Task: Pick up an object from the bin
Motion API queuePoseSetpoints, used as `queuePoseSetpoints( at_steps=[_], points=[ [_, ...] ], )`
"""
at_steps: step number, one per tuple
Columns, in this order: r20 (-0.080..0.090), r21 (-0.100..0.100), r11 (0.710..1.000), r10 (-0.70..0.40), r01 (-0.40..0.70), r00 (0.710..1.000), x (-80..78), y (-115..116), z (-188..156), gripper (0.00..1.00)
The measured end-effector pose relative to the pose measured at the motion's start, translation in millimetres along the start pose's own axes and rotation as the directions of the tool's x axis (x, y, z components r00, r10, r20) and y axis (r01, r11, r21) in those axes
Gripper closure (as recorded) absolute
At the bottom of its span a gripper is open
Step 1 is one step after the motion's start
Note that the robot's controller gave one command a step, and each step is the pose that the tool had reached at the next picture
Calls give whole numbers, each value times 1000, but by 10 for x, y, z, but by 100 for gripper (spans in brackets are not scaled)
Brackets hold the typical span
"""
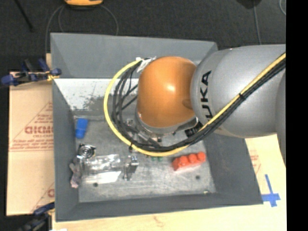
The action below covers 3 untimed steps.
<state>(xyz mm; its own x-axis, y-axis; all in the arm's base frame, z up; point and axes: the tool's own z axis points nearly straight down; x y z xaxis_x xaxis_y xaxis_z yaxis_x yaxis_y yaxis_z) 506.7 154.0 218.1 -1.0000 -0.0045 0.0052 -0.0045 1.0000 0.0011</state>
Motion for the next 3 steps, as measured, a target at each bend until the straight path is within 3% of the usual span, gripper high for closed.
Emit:
queuePoseSetpoints(
  at_steps=[1,2,3],
  points=[
    [13,1,995,-104,104,995,10,346,1218,0],
    [5,-1,999,49,-49,999,258,431,1181,0],
    [8,3,1000,-25,25,1000,321,417,1148,0]
  ],
)
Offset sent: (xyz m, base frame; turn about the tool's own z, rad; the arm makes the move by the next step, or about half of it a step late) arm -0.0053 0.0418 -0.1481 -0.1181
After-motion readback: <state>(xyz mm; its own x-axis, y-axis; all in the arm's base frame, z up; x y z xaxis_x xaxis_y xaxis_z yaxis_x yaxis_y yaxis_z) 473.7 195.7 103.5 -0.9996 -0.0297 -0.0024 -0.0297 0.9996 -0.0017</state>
